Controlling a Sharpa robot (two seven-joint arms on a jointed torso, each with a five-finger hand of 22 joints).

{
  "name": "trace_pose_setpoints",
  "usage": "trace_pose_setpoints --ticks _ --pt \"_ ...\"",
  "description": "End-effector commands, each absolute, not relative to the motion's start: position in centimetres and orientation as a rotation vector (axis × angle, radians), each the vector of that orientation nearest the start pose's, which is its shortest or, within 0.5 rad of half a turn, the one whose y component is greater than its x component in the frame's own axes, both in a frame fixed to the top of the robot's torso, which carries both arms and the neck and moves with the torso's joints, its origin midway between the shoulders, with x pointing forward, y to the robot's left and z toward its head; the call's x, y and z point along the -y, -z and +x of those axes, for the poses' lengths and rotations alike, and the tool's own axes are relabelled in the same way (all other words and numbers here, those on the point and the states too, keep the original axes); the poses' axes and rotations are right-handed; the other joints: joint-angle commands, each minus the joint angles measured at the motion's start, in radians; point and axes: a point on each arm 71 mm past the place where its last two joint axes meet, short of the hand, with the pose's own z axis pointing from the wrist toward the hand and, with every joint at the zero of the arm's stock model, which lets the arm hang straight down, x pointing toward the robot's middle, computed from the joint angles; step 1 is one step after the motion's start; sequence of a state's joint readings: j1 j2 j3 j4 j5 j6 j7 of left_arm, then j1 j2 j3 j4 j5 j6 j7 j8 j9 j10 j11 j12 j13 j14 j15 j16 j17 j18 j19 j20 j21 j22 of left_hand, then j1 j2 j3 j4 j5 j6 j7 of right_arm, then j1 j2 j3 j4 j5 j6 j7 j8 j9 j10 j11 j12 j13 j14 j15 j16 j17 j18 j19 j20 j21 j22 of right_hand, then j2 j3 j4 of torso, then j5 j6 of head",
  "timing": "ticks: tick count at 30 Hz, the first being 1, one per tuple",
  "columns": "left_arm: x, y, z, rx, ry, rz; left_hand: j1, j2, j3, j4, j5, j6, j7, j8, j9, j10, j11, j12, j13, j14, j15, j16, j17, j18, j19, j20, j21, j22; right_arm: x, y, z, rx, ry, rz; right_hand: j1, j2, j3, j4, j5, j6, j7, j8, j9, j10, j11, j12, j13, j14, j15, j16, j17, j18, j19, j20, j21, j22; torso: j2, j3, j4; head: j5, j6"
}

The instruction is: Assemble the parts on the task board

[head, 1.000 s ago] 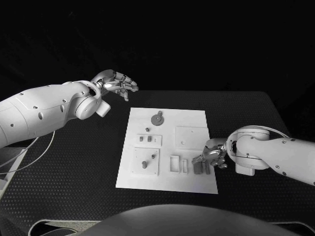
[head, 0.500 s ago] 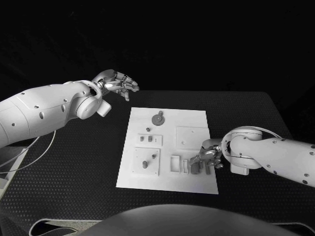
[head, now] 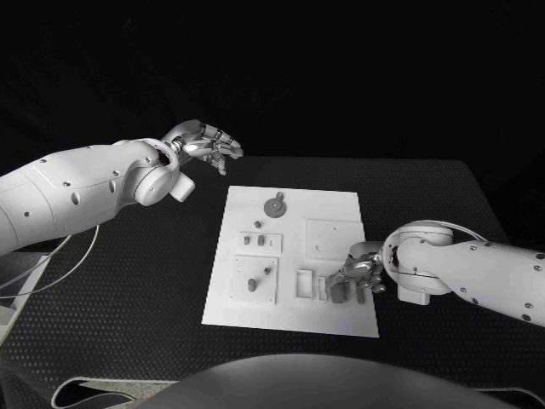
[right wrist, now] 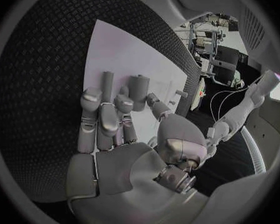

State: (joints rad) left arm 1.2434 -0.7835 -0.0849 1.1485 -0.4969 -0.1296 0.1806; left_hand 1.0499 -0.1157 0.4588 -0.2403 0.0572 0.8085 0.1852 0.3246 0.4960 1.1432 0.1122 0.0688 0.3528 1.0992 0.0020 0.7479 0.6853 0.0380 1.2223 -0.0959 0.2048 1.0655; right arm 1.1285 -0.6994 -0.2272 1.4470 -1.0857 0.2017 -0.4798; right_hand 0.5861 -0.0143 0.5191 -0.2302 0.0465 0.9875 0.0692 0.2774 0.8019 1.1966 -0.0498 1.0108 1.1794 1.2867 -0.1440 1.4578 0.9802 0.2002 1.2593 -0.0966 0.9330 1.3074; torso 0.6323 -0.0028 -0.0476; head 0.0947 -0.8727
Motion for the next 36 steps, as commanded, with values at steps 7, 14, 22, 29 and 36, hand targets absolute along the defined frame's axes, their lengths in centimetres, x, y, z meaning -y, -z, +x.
trace_pose_setpoints --ticks 7,14,22,29,36 --pt "-28.5 20.1 54.5 -1.725 1.089 -0.716 -0.009 -0.001 -0.002 0.007 -0.001 -0.001 0.006 0.006 -0.002 -0.004 0.001 0.001 0.002 0.003 0.002 -0.004 0.002 0.048 0.006 0.002 -0.006 0.001 17.1 33.4 41.9 -2.629 -0.351 -0.063 0.036 0.001 0.023 -0.06 0.002 0.001 0.01 -0.015 -0.003 -0.021 0.016 0.006 -0.003 0.005 0.002 -0.011 -0.006 0.062 0.002 -0.001 0.003 0.015 0.0 0.0003 -0.0008 0.003 0.0" --pt "-28.5 20.1 54.5 -1.725 1.089 -0.716 -0.01 0.0 -0.002 0.008 -0.001 -0.001 0.006 0.006 -0.002 -0.004 0.001 0.001 0.002 0.003 0.002 -0.004 0.002 0.048 0.006 0.002 -0.006 0.001 17.1 33.4 41.9 -2.618 -0.366 -0.038 0.086 0.052 0.044 -0.063 0.002 0.005 0.01 -0.018 -0.003 -0.02 0.016 0.007 -0.005 0.007 0.003 -0.012 -0.004 0.062 0.005 0.0 0.004 0.015 0.0 0.0009 -0.0014 0.002 0.0" --pt "-28.5 20.1 54.5 -1.726 1.087 -0.717 -0.011 0.0 -0.002 0.009 -0.001 -0.001 0.006 0.007 -0.002 -0.004 0.001 0.001 0.002 0.003 0.002 -0.004 0.002 0.048 0.006 0.002 -0.007 0.002 17.3 32.9 41.6 -2.628 -0.422 0.052 0.101 0.065 0.032 -0.063 0.002 0.014 0.009 -0.018 -0.001 -0.019 0.016 0.008 -0.006 0.009 0.003 -0.012 0.001 0.062 0.003 0.004 0.007 0.018 0.001 0.0021 -0.0013 0.004 0.0" --pt "-28.5 20.1 54.5 -1.727 1.088 -0.717 -0.012 0.001 -0.002 0.01 -0.001 -0.001 0.006 0.007 -0.003 -0.004 0.001 0.001 0.002 0.003 0.002 -0.005 0.003 0.048 0.006 0.002 -0.007 0.002 17.4 31.7 42.2 -2.643 -0.481 0.158 0.095 0.073 0.018 -0.062 0.002 0.02 0.009 -0.019 0.0 -0.017 0.015 0.007 -0.008 0.009 0.002 -0.013 0.001 0.062 0.002 0.009 0.008 0.018 0.0 0.0008 -0.0022 0.003 0.0" --pt "-28.5 20.1 54.5 -1.729 1.088 -0.717 -0.012 0.001 -0.001 0.011 -0.001 -0.001 0.006 0.007 -0.003 -0.004 0.001 0.001 0.002 0.003 0.002 -0.005 0.003 0.048 0.006 0.002 -0.007 0.002 16.8 29.8 42.7 -2.631 -0.527 0.178 0.087 0.074 0.009 -0.061 0.002 0.025 0.007 -0.019 0.001 -0.017 0.014 0.006 -0.01 0.008 0.001 -0.015 -0.001 0.062 0.0 0.011 0.008 0.017 0.001 0.0012 -0.0021 0.002 0.0"
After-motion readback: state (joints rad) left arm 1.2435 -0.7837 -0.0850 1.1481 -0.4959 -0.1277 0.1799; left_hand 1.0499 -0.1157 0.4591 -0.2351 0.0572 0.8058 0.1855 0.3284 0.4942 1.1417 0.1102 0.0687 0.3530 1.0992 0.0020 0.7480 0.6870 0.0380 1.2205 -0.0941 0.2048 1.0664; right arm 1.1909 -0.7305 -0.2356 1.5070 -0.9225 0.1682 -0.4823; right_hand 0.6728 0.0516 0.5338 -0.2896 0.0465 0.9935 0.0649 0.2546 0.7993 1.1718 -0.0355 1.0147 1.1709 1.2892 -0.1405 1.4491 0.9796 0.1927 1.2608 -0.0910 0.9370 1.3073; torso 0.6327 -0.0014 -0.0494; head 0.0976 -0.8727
